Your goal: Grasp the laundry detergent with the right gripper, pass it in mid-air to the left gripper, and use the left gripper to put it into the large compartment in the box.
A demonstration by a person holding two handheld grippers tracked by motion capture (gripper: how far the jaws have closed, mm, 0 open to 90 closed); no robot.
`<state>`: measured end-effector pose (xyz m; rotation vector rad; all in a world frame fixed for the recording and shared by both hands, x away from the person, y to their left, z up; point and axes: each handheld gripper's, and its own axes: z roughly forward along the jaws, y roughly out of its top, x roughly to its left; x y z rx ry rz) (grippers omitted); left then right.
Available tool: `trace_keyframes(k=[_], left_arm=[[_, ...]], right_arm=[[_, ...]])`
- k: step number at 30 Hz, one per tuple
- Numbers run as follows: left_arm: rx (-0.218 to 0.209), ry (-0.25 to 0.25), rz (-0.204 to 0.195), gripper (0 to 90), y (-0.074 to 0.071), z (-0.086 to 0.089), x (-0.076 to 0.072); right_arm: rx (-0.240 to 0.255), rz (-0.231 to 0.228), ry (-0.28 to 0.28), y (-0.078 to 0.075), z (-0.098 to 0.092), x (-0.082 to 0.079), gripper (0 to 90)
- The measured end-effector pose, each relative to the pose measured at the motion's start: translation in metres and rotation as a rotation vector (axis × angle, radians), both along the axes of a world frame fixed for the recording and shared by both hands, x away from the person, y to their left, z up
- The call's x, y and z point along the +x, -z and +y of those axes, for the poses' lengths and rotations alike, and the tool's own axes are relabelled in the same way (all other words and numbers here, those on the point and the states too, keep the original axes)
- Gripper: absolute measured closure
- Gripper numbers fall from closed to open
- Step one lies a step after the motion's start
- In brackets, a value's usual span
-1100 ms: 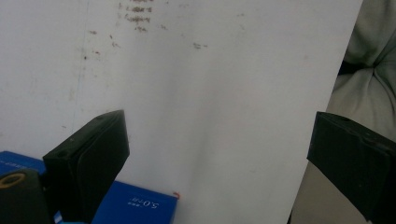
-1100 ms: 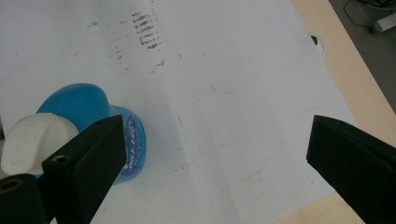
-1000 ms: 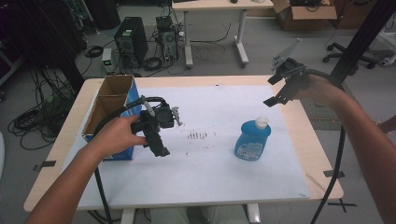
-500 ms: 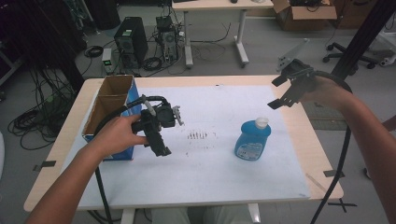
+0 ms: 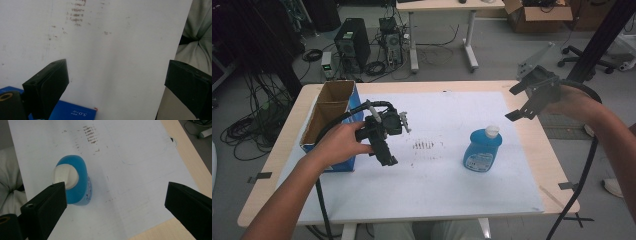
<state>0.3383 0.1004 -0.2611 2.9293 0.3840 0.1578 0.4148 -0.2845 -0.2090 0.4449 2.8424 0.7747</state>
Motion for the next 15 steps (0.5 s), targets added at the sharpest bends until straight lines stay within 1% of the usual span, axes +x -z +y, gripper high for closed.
trace_keyframes(k=[1, 5, 10, 11, 15], left_arm=[[0.0, 0.0, 0.0, 5.5, 0.0, 0.0, 0.0], [0.003, 0.006, 0.002, 5.5, 0.0, -0.001, 0.001], [0.002, 0.007, 0.0, 5.5, -0.001, -0.003, 0.001], [0.002, 0.008, 0.001, 5.4, -0.001, -0.004, 0.001], [-0.003, 0.005, -0.001, 5.4, -0.001, -0.004, 0.001]], right_arm=[[0.0, 0.0, 0.0, 0.0, 0.0, 0.0, 3.8], [-0.01, 0.014, -0.001, 0.001, -0.004, -0.009, 3.8], [-0.003, 0.014, 0.003, 0.002, -0.008, -0.015, 3.7], [0.0, 0.009, 0.001, 0.002, -0.009, -0.019, 3.6], [0.004, 0.005, -0.007, 0.002, -0.01, -0.023, 3.6]])
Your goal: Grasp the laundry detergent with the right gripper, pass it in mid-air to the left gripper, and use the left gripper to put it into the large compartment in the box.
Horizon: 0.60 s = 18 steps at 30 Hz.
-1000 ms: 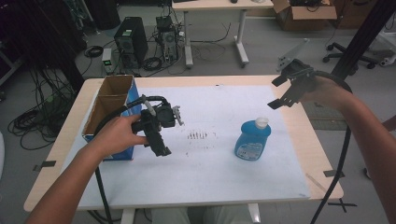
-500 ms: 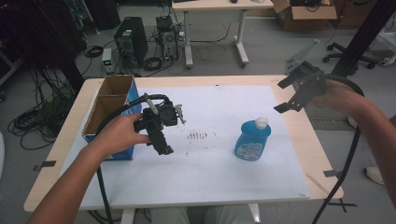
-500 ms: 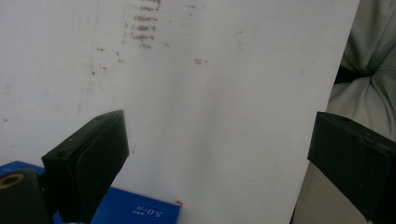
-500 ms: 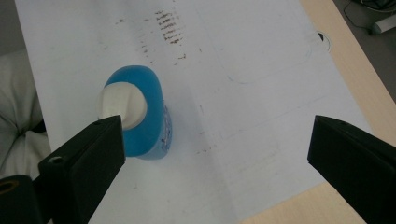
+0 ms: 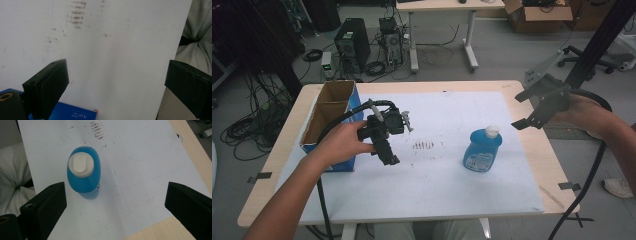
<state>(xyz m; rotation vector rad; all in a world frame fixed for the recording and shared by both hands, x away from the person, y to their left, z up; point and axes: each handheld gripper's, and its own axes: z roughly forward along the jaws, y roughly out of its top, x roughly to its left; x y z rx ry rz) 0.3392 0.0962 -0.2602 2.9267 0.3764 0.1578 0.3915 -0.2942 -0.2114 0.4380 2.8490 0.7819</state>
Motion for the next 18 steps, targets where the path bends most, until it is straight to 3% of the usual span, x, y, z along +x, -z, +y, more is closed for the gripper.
trace_keyframes(k=[18], left_arm=[[0.005, 0.012, -0.002, 5.4, 0.0, -0.003, -0.002]], right_arm=[[0.04, 0.027, -0.028, 0.016, -0.002, -0.019, 3.3]])
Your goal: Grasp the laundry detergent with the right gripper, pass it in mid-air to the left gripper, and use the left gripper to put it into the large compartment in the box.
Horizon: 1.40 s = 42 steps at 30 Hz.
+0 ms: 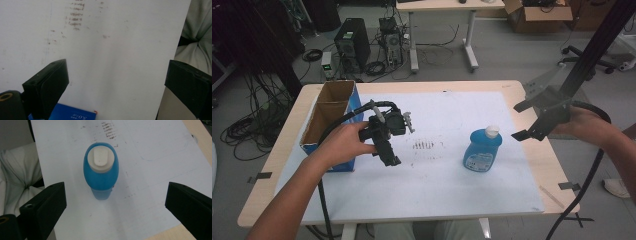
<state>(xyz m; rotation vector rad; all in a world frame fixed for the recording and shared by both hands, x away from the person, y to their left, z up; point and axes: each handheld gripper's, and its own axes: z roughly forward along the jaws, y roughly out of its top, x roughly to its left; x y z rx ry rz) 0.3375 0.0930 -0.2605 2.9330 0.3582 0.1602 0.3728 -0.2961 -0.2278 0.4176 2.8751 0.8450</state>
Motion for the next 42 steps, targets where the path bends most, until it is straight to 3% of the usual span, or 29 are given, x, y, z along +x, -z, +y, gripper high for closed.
trace_keyframes(k=[16, 42], left_arm=[[-0.007, -0.005, 0.004, 5.4, 0.001, 0.0, 0.001], [-0.005, -0.013, 0.009, 5.4, 0.003, 0.002, 0.002]], right_arm=[[0.032, -0.01, -0.007, 0.027, -0.005, -0.011, 3.3], [0.11, -0.003, 0.007, 0.066, -0.011, -0.012, 3.0]])
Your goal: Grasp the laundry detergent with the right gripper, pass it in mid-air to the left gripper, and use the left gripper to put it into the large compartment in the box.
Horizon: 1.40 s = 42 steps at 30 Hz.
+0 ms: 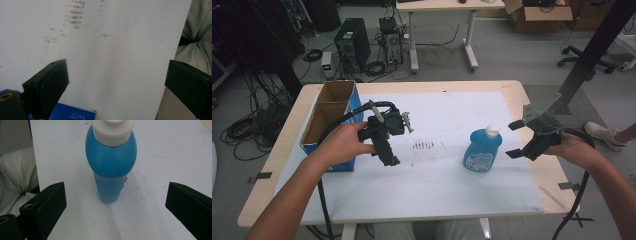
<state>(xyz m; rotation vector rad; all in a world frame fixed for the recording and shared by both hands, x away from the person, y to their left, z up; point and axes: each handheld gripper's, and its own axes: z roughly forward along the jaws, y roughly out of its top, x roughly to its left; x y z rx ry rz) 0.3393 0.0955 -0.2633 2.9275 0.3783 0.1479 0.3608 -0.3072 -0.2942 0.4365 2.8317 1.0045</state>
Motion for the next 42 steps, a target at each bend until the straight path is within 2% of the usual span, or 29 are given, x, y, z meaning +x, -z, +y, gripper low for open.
trace_keyframes(k=[19, 22, 31, 35, 42], left_arm=[[0.0, -0.003, 0.003, 5.4, 0.003, -0.002, 0.001], [0.003, 0.001, 0.005, 5.4, 0.003, -0.002, 0.001], [0.006, 0.001, 0.01, 5.5, 0.005, -0.003, 0.002], [-0.002, -0.006, 0.01, 5.5, 0.005, -0.002, 0.001], [-0.003, -0.01, 0.01, 5.5, 0.004, 0.0, 0.002]], right_arm=[[0.08, -0.004, 0.01, 0.024, -0.008, -0.001, 2.6], [0.115, -0.014, 0.008, 0.031, -0.01, -0.003, 2.6], [0.158, -0.002, 0.016, 0.043, -0.011, -0.002, 2.4], [0.195, -0.013, 0.026, 0.048, -0.013, -0.002, 2.2], [0.223, -0.017, 0.03, 0.055, -0.015, -0.003, 2.2]])
